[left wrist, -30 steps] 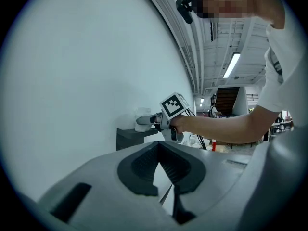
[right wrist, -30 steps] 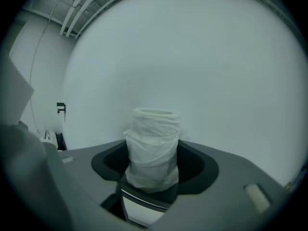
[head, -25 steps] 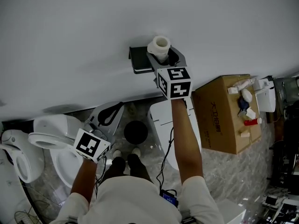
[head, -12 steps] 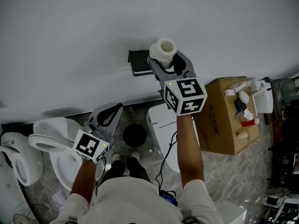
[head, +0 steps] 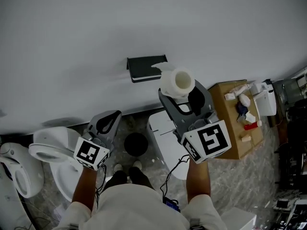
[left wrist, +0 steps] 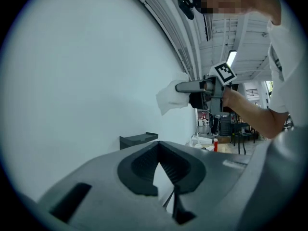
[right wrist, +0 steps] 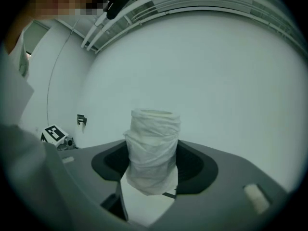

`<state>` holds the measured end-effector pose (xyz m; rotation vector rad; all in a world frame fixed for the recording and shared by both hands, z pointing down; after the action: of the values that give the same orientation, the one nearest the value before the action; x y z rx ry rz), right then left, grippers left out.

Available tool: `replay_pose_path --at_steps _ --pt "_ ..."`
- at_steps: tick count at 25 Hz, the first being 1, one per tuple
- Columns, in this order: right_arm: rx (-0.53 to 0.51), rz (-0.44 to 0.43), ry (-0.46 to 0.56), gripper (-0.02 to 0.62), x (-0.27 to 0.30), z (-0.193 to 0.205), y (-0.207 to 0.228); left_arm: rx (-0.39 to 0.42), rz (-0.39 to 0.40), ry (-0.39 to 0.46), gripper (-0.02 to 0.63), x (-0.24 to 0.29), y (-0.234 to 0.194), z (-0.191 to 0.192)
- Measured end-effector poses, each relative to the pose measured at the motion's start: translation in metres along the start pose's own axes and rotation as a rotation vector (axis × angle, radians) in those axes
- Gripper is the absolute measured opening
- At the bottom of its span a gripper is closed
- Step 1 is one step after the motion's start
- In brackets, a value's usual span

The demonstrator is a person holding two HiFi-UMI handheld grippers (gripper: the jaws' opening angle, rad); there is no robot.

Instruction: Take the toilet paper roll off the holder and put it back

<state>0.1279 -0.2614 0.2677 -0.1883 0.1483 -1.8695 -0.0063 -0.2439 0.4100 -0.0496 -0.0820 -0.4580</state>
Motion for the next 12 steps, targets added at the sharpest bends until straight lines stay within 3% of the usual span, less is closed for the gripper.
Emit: replay_pose_path --at_steps 12 --pt "0.031 0.019 -0.013 0.287 -0.076 0.012 -0.016 0.010 0.006 -0.003 0.005 -0.005 0.010 -0.002"
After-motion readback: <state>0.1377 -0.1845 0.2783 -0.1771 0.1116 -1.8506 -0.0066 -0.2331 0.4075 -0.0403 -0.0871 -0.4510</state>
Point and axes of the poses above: the fingertips, and each gripper's own axes: x forward along the fingers, y to its right, z out of its underside, the point moved 1 cm from there along -x, backward along the fingers, and after that the axes turned 10 degrees about z, right-handed, at the moved point
